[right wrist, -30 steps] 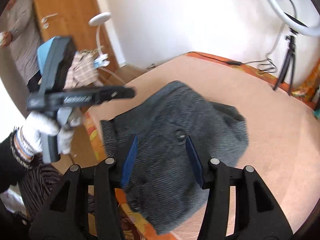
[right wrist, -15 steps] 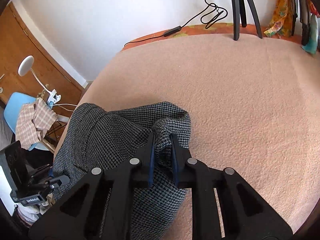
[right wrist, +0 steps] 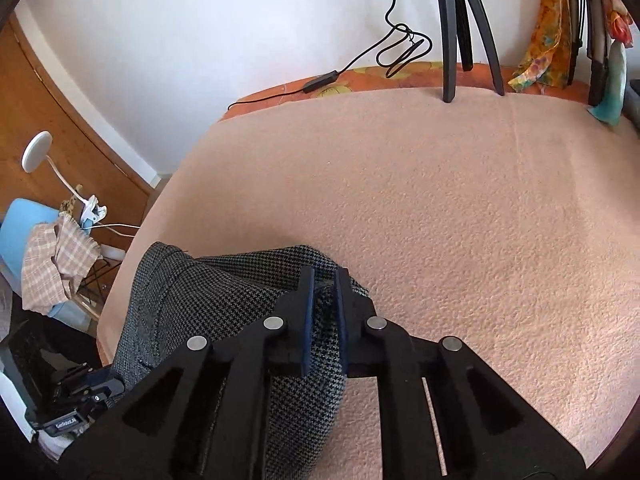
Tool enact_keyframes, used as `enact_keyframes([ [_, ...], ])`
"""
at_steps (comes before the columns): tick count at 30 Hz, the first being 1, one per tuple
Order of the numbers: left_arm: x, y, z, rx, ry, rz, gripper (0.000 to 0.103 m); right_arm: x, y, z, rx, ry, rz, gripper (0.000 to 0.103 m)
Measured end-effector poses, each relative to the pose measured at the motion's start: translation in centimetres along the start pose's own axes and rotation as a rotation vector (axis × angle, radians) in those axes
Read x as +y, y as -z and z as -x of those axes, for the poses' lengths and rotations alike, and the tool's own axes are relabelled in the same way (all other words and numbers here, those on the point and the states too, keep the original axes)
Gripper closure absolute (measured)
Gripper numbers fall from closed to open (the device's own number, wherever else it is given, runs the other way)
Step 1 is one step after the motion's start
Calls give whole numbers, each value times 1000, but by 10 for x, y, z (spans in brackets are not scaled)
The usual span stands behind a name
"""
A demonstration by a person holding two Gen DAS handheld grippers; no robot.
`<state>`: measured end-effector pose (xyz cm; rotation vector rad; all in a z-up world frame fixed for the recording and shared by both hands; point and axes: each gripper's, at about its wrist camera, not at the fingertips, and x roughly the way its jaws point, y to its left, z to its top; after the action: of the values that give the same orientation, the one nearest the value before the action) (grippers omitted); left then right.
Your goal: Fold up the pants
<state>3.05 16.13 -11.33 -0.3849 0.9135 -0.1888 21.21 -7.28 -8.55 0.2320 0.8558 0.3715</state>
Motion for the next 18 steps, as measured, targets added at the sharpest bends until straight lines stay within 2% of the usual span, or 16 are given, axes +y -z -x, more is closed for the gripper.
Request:
enact_keyframes([
  [2, -3, 0, 8, -22, 1, 19, 57, -3, 3, 15, -19, 0, 1, 76],
  [4, -8, 2, 14, -32, 13, 30, 56, -8, 7, 29, -30, -13, -11, 59],
  [8, -21, 13, 22, -42, 18, 67, 46, -17, 19, 50, -37, -54, -34, 40],
  [10, -25, 21, 23, -25, 54, 102, 46, -24, 25, 54, -31, -81, -56, 29],
  [16, -26, 49, 27, 23, 121, 152, 43, -35, 43, 48, 17, -155, -111, 22],
  [18, -20, 53, 24, 36, 135, 196, 42, -34, 47, 44, 22, -187, -127, 20],
])
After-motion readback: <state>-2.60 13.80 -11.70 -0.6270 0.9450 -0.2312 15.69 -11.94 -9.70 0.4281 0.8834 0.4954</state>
